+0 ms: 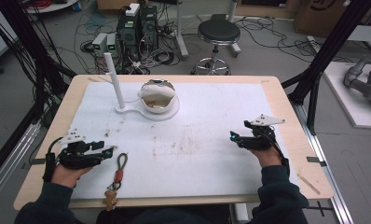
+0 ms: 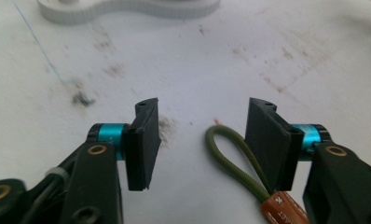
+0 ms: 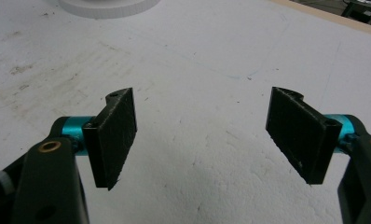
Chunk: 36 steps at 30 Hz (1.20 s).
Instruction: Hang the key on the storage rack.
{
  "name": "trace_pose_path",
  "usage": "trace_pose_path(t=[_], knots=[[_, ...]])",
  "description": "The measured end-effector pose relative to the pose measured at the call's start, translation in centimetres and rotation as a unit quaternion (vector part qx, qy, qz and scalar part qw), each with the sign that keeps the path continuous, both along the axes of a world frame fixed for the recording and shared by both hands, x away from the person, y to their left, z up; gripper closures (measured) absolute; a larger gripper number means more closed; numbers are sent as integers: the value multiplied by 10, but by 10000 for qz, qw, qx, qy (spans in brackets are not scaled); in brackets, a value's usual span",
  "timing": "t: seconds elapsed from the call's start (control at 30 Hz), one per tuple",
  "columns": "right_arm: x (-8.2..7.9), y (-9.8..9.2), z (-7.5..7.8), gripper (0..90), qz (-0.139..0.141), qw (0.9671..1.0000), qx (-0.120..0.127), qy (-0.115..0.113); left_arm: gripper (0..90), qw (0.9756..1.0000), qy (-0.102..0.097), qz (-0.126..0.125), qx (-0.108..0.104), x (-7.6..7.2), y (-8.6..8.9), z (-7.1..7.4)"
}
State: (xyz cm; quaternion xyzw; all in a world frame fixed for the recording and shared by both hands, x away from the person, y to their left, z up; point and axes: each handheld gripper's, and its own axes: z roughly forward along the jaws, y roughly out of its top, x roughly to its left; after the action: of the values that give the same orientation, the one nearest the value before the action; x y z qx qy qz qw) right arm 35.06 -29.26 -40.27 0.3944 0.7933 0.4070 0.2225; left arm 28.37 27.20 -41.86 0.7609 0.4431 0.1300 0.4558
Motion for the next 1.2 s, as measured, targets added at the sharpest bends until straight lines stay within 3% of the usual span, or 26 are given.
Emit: trace_pose_path(t=[0.17,0.27,0.33,0.4,0.43,0.53,0.6,0.7,0.73,0.9,0.97,1.2], knots=[[1,2,-2,248,11,10000,-8,36,523,9995,241,-133,137,5,-17,-10],[1,1,-2,248,9,10000,6,57,554,9985,266,-249,397,7,-28,-13],[0,0,-2,248,20,10000,-7,67,582,9968,346,-318,641,9,-32,-17],[0,0,-2,249,3,10000,4,46,669,9932,442,-421,993,10,-37,-21],[-1,0,-2,249,3,10000,6,65,715,9919,352,-424,1140,10,-38,-20],[-2,-1,-2,249,-18,10000,13,33,816,9899,366,-407,1308,11,-40,-18],[-1,-1,-2,249,7,10000,-7,23,835,9903,397,-386,1273,13,-40,-17],[-1,0,-2,249,-2,10000,2,38,838,9932,383,-297,1054,18,-35,-15],[-1,0,-2,249,-6,10000,3,42,839,9938,295,-204,1048,19,-33,-14],[-1,0,-2,249,2,10000,-10,54,839,9941,174,48,1068,36,-25,-10],[-1,1,-2,249,5,10000,6,47,839,9949,126,229,971,50,-21,-10],[0,1,-3,249,-11,10000,-6,74,840,9951,-1,418,897,68,-22,-9]])
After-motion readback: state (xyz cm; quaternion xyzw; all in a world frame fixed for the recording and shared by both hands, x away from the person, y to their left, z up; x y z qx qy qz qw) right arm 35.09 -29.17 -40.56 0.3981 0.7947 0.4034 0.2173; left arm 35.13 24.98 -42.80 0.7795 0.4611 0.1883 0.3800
